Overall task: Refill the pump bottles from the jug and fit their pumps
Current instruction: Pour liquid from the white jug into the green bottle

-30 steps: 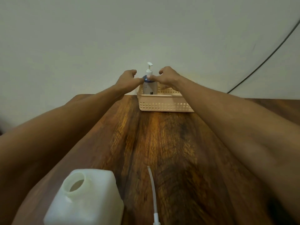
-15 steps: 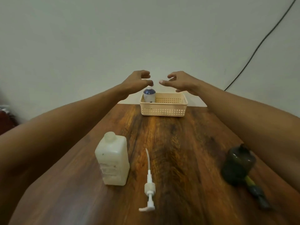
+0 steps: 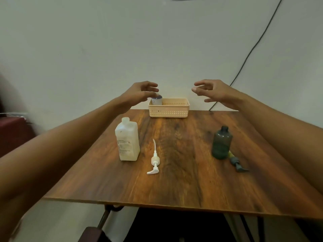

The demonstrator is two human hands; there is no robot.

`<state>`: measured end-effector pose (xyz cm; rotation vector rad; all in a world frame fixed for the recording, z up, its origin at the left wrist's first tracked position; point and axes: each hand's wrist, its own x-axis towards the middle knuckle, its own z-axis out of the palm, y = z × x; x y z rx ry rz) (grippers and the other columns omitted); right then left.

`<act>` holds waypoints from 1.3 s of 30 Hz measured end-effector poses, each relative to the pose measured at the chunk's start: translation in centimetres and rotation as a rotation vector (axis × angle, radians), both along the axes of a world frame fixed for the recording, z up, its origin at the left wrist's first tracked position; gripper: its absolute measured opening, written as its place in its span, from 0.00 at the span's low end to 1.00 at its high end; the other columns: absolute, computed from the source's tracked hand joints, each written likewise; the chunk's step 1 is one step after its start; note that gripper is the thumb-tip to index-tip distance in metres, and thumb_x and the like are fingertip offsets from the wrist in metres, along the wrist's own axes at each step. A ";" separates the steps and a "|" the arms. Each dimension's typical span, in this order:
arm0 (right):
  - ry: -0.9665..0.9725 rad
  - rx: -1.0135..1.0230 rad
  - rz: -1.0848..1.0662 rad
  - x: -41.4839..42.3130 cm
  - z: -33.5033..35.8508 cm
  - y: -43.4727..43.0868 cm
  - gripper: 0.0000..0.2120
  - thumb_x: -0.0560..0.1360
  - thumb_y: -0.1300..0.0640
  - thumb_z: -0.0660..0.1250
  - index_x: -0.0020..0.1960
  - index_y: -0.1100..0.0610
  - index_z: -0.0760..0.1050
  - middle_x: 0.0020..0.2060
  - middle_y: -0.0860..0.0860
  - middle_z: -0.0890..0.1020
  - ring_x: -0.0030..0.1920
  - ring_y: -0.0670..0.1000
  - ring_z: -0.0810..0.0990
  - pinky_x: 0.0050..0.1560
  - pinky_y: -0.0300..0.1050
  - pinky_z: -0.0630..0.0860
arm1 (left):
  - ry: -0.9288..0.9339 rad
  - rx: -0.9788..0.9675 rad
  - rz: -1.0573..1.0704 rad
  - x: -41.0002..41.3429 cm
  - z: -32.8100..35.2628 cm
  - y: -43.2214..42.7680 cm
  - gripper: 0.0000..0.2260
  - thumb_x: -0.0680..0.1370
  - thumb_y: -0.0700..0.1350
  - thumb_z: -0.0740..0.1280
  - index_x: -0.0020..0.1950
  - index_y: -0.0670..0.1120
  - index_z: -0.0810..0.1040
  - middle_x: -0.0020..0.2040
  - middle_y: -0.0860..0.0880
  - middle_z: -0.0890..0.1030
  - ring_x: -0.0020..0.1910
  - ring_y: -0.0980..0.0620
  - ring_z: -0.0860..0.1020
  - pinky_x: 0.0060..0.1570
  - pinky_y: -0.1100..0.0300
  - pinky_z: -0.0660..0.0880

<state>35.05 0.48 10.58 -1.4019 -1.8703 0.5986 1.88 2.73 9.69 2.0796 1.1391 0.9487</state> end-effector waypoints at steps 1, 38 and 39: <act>0.013 0.008 -0.002 0.5 -0.3 -0.8 0.38 0.74 0.33 0.73 0.77 0.50 0.73 0.71 0.50 0.80 0.70 0.51 0.79 0.66 0.53 0.80 | -0.013 0.004 0.000 -0.2 -0.2 -0.8 0.24 0.79 0.48 0.71 0.75 0.48 0.73 0.69 0.51 0.79 0.69 0.50 0.76 0.71 0.49 0.73; 0.224 -0.153 -0.120 7.1 -13.9 -7.0 0.42 0.64 0.43 0.83 0.75 0.44 0.73 0.76 0.52 0.71 0.76 0.59 0.69 0.74 0.64 0.70 | -0.242 -0.036 0.273 -7.9 -15.0 -5.4 0.43 0.62 0.60 0.82 0.73 0.54 0.71 0.63 0.52 0.79 0.60 0.50 0.80 0.59 0.46 0.81; 0.254 -0.151 -0.117 7.1 -14.3 -7.1 0.41 0.62 0.44 0.83 0.73 0.44 0.75 0.74 0.51 0.73 0.74 0.58 0.70 0.71 0.60 0.72 | -0.250 -0.050 0.267 -7.9 -15.4 -5.4 0.42 0.62 0.59 0.82 0.73 0.53 0.71 0.63 0.51 0.80 0.61 0.49 0.80 0.59 0.46 0.81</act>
